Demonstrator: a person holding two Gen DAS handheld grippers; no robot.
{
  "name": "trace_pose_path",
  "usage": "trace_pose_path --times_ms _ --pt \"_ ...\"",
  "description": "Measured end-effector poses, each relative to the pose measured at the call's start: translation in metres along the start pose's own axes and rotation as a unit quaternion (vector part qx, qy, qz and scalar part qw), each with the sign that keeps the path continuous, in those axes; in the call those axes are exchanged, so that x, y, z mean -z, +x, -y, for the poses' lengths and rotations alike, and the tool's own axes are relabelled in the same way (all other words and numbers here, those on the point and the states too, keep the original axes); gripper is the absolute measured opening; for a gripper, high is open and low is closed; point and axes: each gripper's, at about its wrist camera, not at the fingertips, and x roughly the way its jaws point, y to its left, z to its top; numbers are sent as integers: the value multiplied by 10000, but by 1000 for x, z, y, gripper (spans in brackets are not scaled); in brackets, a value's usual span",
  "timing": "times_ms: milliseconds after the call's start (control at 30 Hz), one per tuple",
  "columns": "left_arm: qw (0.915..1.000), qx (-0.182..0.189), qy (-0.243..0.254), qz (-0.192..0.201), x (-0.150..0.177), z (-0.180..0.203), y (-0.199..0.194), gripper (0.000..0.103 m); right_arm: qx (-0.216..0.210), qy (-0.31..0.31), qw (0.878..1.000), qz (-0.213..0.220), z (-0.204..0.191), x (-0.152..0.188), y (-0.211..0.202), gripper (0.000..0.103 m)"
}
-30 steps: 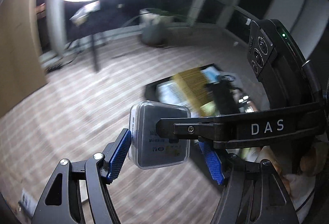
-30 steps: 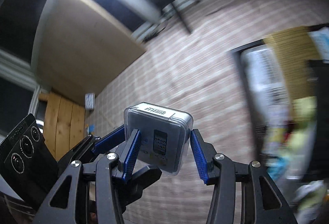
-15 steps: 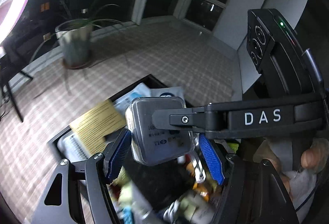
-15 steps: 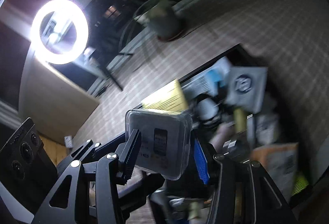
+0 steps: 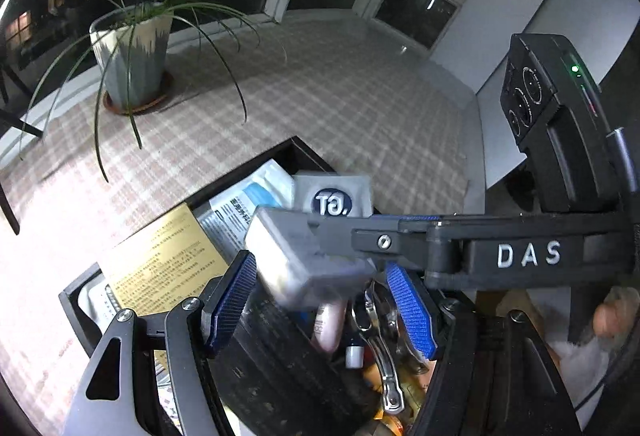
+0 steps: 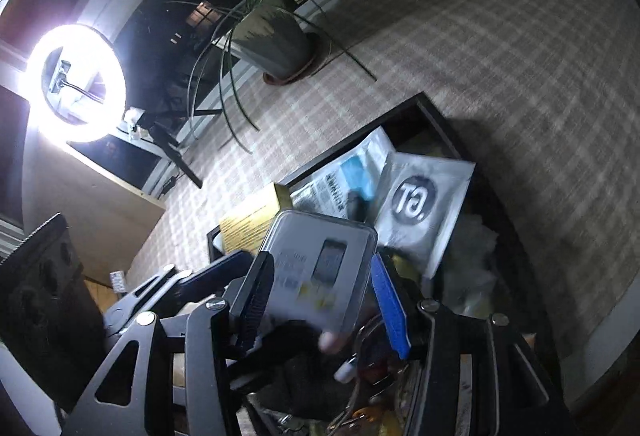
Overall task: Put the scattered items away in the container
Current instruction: 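Open both tools over the black box to drop the phone box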
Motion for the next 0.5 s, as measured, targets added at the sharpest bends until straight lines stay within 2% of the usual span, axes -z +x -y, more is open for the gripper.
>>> trace_pose_path --times_ms 233,400,500 --pt "9997 -206 -38 110 7 -9 -20 72 168 -282 9994 100 -4 -2 -6 54" --pt "9990 -394 -128 191 25 -26 -44 72 -18 -208 9997 148 -3 4 -13 54" --pt "9978 -512 -292 309 39 -44 -67 72 -148 -26 9991 395 4 6 -32 54"
